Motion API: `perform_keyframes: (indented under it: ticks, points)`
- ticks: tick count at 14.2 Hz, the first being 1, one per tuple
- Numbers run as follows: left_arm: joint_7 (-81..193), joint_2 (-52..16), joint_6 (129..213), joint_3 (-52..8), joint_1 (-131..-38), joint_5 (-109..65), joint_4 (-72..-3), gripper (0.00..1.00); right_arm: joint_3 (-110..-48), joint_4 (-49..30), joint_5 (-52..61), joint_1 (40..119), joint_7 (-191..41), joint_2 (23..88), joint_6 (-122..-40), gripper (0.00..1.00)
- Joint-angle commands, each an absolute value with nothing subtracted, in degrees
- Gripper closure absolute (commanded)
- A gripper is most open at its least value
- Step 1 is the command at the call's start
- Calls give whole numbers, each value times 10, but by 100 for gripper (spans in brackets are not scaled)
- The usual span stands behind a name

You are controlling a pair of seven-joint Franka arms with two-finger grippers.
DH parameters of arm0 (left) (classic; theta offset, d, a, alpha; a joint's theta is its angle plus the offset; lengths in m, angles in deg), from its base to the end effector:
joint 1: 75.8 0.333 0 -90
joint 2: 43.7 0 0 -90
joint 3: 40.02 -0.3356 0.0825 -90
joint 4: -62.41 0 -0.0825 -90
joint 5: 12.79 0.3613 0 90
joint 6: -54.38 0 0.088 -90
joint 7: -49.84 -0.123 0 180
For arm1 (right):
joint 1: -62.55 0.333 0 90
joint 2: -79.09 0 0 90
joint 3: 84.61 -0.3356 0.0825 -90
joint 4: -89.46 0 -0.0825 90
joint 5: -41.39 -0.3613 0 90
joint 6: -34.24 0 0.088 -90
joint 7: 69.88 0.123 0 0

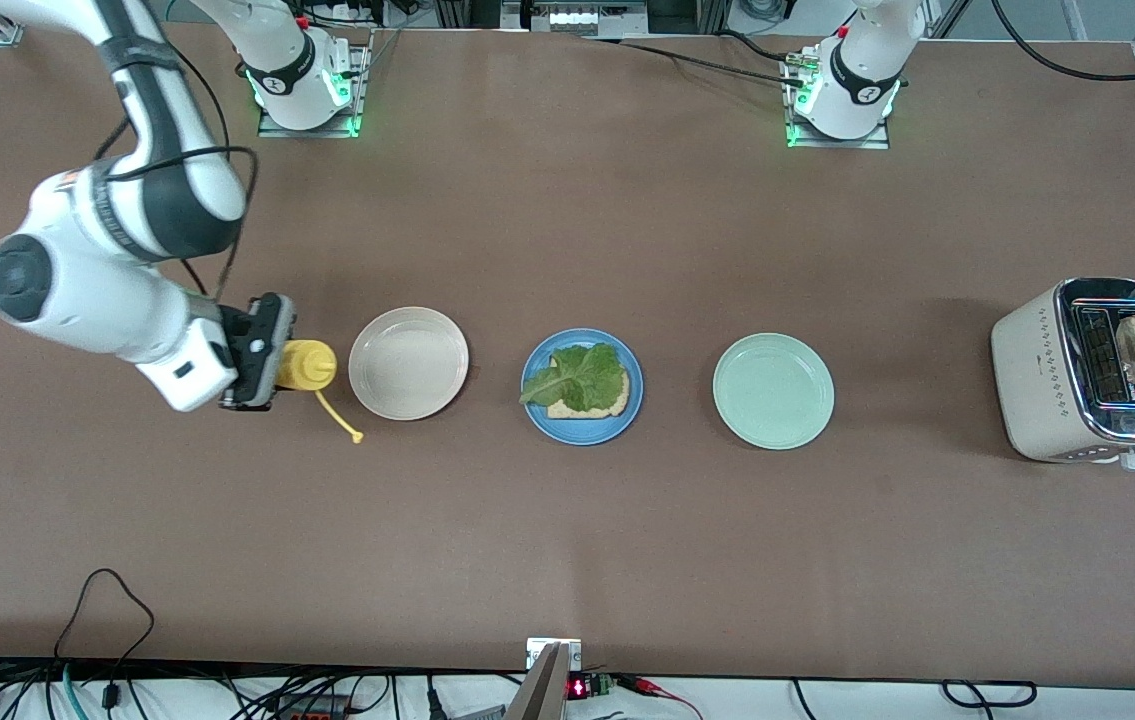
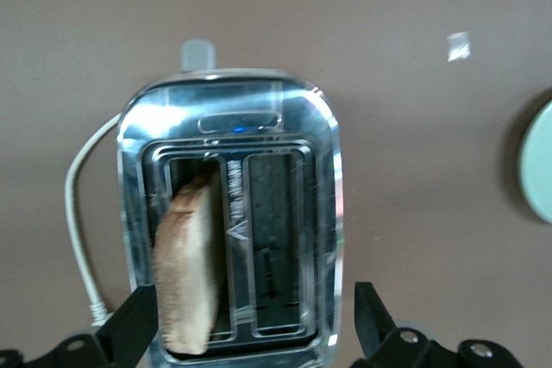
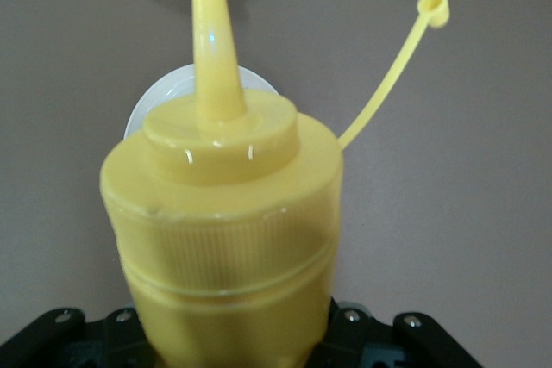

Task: Make sandwich in blue plate with both arms
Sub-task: 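Squeeze the bottle over the lettuce while the left gripper grasps bread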

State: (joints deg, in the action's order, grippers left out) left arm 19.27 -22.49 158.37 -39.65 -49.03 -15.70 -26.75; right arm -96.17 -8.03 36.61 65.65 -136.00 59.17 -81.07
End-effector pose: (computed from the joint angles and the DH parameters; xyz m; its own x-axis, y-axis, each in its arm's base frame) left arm 0.5749 0.2804 0.4357 0.9957 -0.0608 -0.0706 -0.0536 -0.9936 0.0997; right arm 0.6146 0.1543 0.4058 0.2107 0.9706 0.1162 0.9756 -0.2012 -0.0884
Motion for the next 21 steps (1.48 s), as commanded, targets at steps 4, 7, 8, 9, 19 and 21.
perform_keyframes:
  ticks: [4,7,8,9,19,21]
  points:
    - [164,-191,1583,-391,-472,-105,-262,13,-955,-95,491,788,-1169,602,-831,100]
    - [164,-183,1582,-391,-472,-105,-264,28,-954,-92,563,847,-1125,576,-842,100]
    - [164,-179,1582,-391,-471,-105,-264,35,-953,-92,581,865,-1105,566,-846,100]
    - [164,-179,1583,-391,-471,-105,-264,41,-952,-90,593,881,-1077,555,-847,100]
    - [158,-180,1583,-391,-472,-83,-251,99,-871,-61,653,1001,-985,455,-912,100]
    - [155,-199,1547,-384,-475,-85,-210,99,-870,-60,653,1002,-984,452,-912,100]
